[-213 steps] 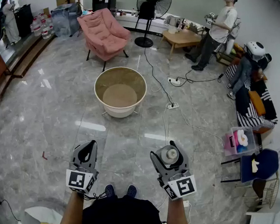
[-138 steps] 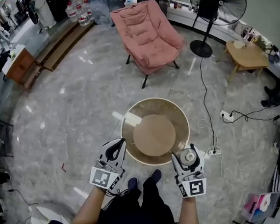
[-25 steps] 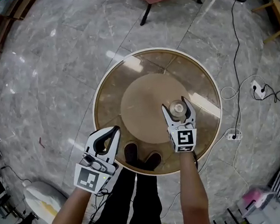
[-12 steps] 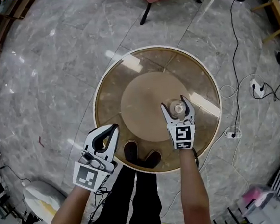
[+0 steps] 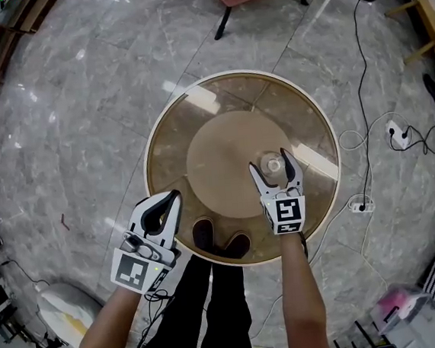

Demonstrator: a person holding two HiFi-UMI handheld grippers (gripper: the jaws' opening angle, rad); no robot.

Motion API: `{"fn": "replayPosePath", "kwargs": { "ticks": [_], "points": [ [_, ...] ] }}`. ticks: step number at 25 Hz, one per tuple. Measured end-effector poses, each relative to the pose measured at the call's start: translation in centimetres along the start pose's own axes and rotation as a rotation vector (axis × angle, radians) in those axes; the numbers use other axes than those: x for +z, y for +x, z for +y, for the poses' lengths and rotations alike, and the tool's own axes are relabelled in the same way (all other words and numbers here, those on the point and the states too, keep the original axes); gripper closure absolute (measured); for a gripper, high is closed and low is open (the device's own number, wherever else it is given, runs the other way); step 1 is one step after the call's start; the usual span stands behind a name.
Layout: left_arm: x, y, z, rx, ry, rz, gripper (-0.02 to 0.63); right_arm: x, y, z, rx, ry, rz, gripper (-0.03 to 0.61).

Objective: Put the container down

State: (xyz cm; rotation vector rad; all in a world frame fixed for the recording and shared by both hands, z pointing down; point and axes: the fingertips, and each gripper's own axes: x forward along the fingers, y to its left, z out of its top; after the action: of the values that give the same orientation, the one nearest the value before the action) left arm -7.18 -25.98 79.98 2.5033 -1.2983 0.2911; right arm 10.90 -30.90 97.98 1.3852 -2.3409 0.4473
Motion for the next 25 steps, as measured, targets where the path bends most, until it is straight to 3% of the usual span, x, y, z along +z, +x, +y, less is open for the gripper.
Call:
{"fn": "replayPosePath", "kwargs": {
  "ticks": [4, 10, 18, 25],
  "points": [
    [-0.2, 0.2, 0.6, 0.03, -0.069, 0.013, 0.588, 1.0, -1.4, -0.2, -0.015, 0.03, -0.017, 0.229],
    [1.2, -0.3, -0.4, 0.007, -0.059, 0.018, 0.588, 4.0, -5.2, 0.9, -0.025, 0.054, -0.053, 0.229],
    [3.9, -1.2, -4.1, -0.108, -0.044, 0.071, 0.586, 11.1, -13.2, 1.5, -0.079, 0.102, -0.13, 0.229],
    [8.1, -2.8, -6.8, -0.198, -0.027, 0.08, 0.586, 18.5, -19.7, 4.5, -0.07, 0.088, -0.183, 0.229]
  ]
}}
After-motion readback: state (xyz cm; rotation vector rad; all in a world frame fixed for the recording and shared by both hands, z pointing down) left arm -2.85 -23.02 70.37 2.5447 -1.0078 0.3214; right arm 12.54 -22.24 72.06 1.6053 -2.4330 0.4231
